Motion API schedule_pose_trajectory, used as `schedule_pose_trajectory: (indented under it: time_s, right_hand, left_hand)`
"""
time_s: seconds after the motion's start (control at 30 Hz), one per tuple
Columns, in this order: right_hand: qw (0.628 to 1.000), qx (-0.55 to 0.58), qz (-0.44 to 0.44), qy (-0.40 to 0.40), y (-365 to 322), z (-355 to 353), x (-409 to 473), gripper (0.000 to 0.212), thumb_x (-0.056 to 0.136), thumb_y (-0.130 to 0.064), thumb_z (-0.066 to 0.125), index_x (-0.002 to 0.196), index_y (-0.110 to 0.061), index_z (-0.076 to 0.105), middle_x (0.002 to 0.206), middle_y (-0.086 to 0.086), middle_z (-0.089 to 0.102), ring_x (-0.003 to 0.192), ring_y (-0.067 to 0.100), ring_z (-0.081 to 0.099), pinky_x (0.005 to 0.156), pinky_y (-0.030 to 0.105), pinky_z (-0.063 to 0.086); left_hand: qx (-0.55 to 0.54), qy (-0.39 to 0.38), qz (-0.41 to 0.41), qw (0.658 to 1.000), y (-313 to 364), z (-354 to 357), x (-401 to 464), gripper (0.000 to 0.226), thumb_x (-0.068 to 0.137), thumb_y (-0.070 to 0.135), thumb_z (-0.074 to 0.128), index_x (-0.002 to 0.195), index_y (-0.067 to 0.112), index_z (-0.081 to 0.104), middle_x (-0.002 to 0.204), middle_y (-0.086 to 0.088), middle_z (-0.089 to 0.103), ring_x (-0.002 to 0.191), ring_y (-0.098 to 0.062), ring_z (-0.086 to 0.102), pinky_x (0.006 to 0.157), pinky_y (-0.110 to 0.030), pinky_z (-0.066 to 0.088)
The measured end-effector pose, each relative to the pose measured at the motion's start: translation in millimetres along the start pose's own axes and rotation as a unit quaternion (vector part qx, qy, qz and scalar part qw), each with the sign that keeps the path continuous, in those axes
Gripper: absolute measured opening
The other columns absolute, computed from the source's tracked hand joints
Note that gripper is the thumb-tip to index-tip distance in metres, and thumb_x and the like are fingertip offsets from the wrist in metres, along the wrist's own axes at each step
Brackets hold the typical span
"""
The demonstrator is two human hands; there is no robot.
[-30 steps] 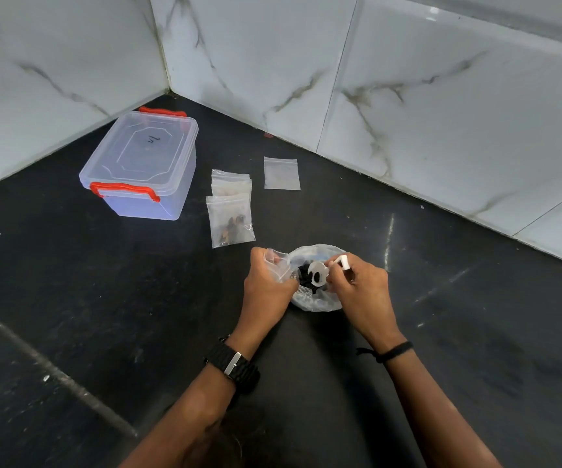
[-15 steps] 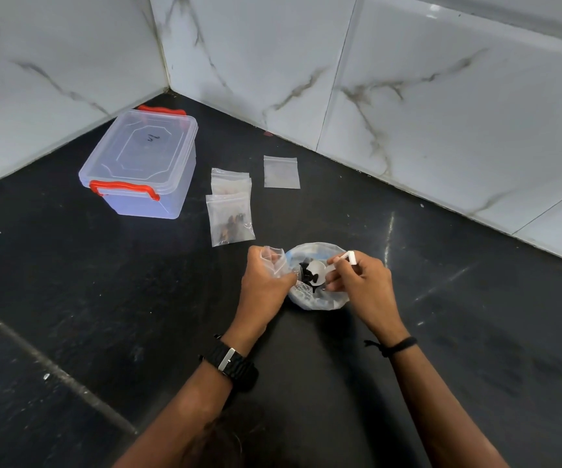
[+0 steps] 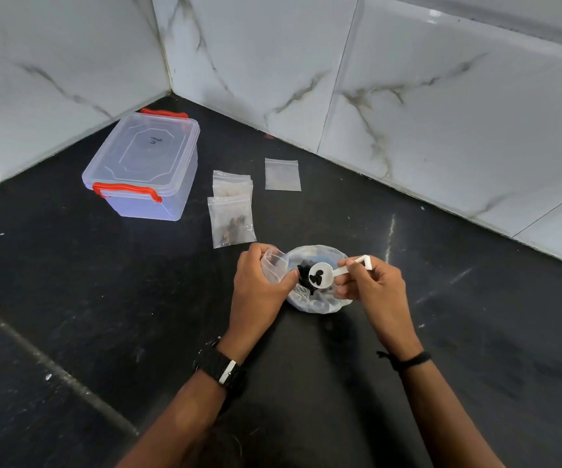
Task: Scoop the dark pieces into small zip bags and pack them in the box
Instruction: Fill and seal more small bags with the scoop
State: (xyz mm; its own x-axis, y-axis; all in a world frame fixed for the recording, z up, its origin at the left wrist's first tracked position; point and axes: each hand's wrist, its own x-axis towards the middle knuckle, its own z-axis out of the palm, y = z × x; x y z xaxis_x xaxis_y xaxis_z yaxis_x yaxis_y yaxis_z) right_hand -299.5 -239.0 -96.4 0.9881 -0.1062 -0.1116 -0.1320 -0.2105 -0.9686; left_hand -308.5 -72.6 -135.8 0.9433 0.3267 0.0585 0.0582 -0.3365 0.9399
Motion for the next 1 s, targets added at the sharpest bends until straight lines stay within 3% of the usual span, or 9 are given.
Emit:
schedule_pose_trajectory:
  time_s: [0.07,0.27,0.4,0.5,0.6,0.67,0.8,0.9,1.0]
  right_hand:
    - [1.000,0.009,-0.018,-0.010,-8,-2,-4,0.019,0.093,-0.006,0.051,0.086,-0.005,0.069,0.069,0.009,0.070,0.057,0.019,0.065,0.063,0.032,0.055]
    - [0.977,-0.001,-0.207,-0.040,-39,6,-27,0.015,0.094,-0.020,0.057,0.100,-0.014,0.069,0.082,0.003,0.073,0.067,0.015,0.069,0.064,0.025,0.057]
    - [0.925,-0.164,-0.334,-0.074,-38,11,-32,0.024,0.092,-0.020,0.058,0.113,-0.015,0.067,0.103,-0.005,0.071,0.080,0.005,0.066,0.069,0.017,0.053]
    - [0.883,-0.252,-0.383,-0.101,-33,11,-35,0.033,0.092,-0.023,0.049,0.121,-0.016,0.063,0.110,-0.002,0.069,0.088,0.007,0.065,0.075,0.024,0.055]
    - [0.873,-0.272,-0.392,-0.099,-32,10,-36,0.038,0.091,-0.025,0.045,0.125,-0.018,0.060,0.114,0.000,0.068,0.094,0.013,0.067,0.076,0.030,0.058]
    - [0.875,-0.269,-0.391,-0.098,-31,10,-35,0.037,0.091,-0.025,0.045,0.125,-0.018,0.061,0.113,-0.001,0.068,0.092,0.011,0.066,0.076,0.028,0.057]
    - [0.917,-0.162,-0.357,-0.071,-31,11,-34,0.027,0.091,-0.019,0.057,0.117,-0.015,0.066,0.106,-0.004,0.070,0.090,0.004,0.066,0.074,0.017,0.053]
    - [0.952,-0.092,-0.293,-0.019,-30,8,-29,0.017,0.093,-0.017,0.059,0.107,-0.021,0.068,0.093,-0.009,0.072,0.077,0.009,0.069,0.067,0.029,0.057]
    - [0.964,-0.110,-0.241,0.002,-20,4,-19,0.018,0.094,-0.017,0.056,0.096,-0.032,0.066,0.080,-0.010,0.070,0.072,0.012,0.069,0.066,0.032,0.058]
  left_hand:
    - [0.024,0.013,0.030,0.999,2,-3,-2,0.037,0.073,0.022,0.079,0.099,0.024,0.054,0.100,0.006,0.053,0.090,-0.006,0.053,0.077,-0.008,0.039]
    - [0.039,0.000,0.074,0.996,8,-5,-5,0.036,0.075,0.033,0.076,0.104,0.026,0.057,0.100,0.012,0.058,0.094,-0.005,0.056,0.081,-0.024,0.050]
    - [0.006,-0.001,0.059,0.998,14,-6,-4,0.032,0.074,0.034,0.076,0.100,0.030,0.058,0.092,0.012,0.061,0.087,-0.002,0.058,0.077,-0.022,0.050]
    - [-0.008,-0.001,0.046,0.999,18,-9,-5,0.036,0.076,0.028,0.077,0.093,0.043,0.049,0.089,0.023,0.056,0.085,0.006,0.056,0.074,-0.010,0.044]
    - [-0.004,0.000,0.039,0.999,20,-10,-6,0.036,0.078,0.028,0.075,0.100,0.035,0.047,0.089,0.027,0.050,0.084,0.007,0.055,0.070,-0.004,0.043]
    - [-0.007,-0.001,0.033,0.999,20,-10,-6,0.037,0.078,0.029,0.075,0.101,0.034,0.047,0.090,0.027,0.050,0.084,0.010,0.053,0.069,-0.003,0.042]
    - [-0.017,-0.003,0.029,0.999,15,-7,-5,0.034,0.076,0.032,0.077,0.100,0.025,0.054,0.095,0.009,0.062,0.088,-0.006,0.060,0.075,-0.019,0.050]
    - [-0.011,0.011,0.016,1.000,9,-4,-4,0.037,0.077,0.033,0.077,0.103,0.021,0.053,0.100,0.005,0.060,0.092,-0.010,0.059,0.080,-0.023,0.048]
    - [0.003,0.017,-0.013,1.000,2,-1,-5,0.040,0.076,0.032,0.077,0.103,0.021,0.049,0.103,0.002,0.057,0.095,-0.013,0.057,0.079,-0.023,0.047]
